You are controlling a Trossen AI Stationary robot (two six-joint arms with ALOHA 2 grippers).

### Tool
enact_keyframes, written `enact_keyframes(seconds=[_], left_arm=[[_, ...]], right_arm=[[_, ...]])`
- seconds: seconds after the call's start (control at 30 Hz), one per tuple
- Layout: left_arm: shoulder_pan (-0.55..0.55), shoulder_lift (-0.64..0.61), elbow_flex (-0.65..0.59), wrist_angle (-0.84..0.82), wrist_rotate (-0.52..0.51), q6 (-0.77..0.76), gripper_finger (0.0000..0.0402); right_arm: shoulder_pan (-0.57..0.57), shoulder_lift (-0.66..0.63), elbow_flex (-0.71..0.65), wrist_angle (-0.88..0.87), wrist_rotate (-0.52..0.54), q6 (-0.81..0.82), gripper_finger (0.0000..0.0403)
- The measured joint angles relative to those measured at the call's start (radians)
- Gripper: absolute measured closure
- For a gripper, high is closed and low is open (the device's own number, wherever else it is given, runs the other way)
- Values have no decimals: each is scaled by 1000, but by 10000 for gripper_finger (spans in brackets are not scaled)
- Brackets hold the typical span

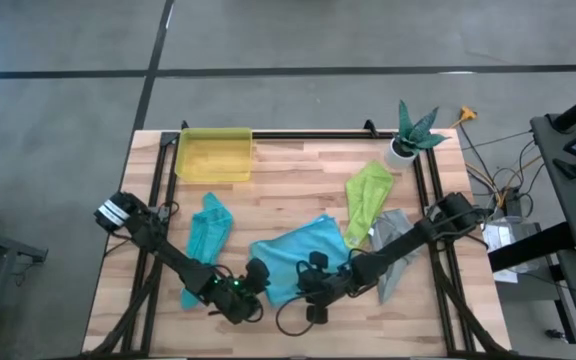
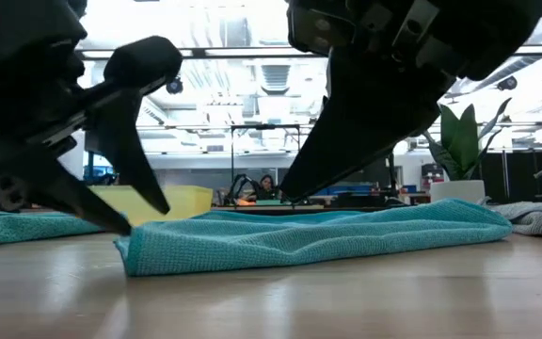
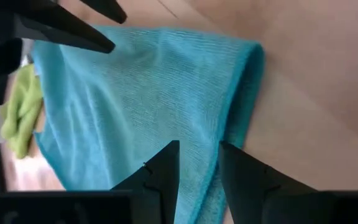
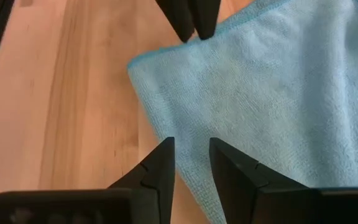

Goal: Roll microfiber towels into tight, uniform cylinder then place into a basket
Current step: Roll the right light blue towel

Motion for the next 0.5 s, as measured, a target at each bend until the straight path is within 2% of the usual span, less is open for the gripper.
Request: enact_keyframes(seconds=[0.3,0.5], left_arm=[[-5,0,-2,0,12,0,306],[-4,27,-3,71,11,11,306]], right_arm=[[6,0,-2,-16,1,19,317],[6,0,-2,-15,23,20,319]])
